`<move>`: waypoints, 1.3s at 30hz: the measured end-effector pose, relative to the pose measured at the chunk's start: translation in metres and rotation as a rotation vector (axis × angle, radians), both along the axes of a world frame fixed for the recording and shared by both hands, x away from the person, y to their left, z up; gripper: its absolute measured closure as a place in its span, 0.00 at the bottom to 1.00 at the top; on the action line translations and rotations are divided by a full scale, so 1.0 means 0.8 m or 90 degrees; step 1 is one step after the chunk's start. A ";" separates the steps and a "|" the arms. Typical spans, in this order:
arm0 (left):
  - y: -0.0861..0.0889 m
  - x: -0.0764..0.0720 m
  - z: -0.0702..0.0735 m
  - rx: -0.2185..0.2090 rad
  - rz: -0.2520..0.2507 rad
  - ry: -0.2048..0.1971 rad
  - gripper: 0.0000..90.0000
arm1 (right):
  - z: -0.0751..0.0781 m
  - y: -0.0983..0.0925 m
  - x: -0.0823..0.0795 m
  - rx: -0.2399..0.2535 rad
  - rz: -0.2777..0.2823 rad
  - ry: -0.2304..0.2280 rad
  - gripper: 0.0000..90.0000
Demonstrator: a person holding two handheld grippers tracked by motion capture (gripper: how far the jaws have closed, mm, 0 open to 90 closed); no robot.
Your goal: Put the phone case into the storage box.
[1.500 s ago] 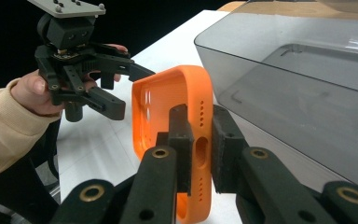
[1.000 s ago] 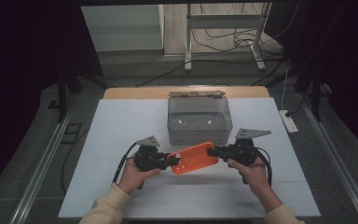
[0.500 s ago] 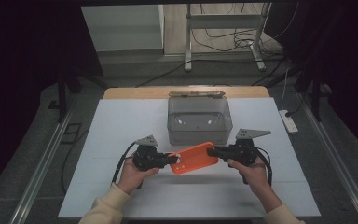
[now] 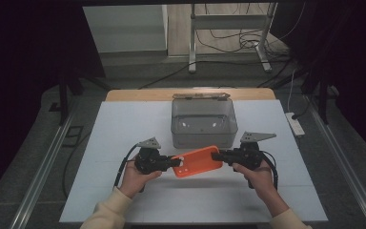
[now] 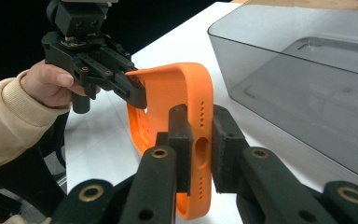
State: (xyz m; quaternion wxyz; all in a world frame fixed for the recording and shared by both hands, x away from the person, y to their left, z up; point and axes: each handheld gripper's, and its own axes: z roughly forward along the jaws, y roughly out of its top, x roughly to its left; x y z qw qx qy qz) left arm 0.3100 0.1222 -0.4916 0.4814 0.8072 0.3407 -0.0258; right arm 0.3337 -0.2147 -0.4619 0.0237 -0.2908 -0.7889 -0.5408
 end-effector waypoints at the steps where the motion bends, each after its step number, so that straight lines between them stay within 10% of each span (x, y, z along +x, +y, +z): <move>1: 0.000 0.000 0.001 0.001 0.000 -0.002 0.87 | 0.000 0.000 0.000 0.000 -0.001 0.000 0.89; 8: 0.000 -0.001 0.007 0.006 -0.009 -0.020 0.87 | 0.001 0.000 -0.001 0.000 -0.002 -0.006 0.85; 20: -0.008 -0.004 0.011 0.049 -0.017 -0.042 0.87 | 0.011 -0.006 -0.002 -0.017 -0.019 -0.044 0.49; 39: -0.027 -0.003 0.022 0.111 -0.042 -0.088 0.87 | 0.034 -0.002 -0.002 -0.069 0.020 -0.066 0.41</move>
